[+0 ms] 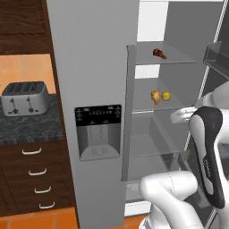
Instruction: Place one lemon and one chicken drumstick in each tupperware on the nearby counter, to pack two identical lunches.
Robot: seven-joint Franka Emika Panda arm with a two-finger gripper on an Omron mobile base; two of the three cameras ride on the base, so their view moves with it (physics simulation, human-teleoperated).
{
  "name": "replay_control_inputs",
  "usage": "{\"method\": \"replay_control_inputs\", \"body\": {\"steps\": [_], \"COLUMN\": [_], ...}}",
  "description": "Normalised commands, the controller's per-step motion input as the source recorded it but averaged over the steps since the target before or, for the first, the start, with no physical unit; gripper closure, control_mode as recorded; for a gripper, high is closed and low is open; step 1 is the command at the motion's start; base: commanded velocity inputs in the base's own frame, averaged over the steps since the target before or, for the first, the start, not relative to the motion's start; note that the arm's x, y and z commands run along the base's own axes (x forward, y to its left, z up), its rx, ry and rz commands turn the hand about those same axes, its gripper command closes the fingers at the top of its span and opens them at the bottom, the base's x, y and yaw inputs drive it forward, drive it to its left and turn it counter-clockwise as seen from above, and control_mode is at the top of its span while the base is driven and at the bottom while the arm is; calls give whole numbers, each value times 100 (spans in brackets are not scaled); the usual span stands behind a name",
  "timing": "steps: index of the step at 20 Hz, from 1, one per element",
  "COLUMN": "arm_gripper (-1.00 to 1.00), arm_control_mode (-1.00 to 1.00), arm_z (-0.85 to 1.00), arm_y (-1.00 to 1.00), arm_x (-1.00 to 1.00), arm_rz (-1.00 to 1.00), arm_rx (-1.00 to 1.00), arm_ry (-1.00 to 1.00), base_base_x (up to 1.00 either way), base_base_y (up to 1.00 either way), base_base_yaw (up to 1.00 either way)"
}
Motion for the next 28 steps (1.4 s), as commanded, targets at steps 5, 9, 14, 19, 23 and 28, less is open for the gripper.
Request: {"method": "replay_control_inputs", "body": {"steps": [5,9,14,19,23,28], "arm_gripper": [-100,-100,-100,-100,-100,-100], "arm_control_mode": [-100,-100,-100,-100,-100,-100], "arm_z": [2,0,-6,-53,-55,-3], "arm_y": [-5,-19,-30,-12,-9,-26], "arm_x": [58,83,77,76,65,40], "arm_rz": [-1,-9,-6,0,0,-11], "arm_rx": [-6,0,0,1,2,-10], "arm_ry": [-2,4,1,0,-1,-12], "base_base_x": [0,0,0,0,0,0], "base_base_y": [0,0,0,0,0,0], "base_base_yaw": [0,0,0,0,0,0]}}
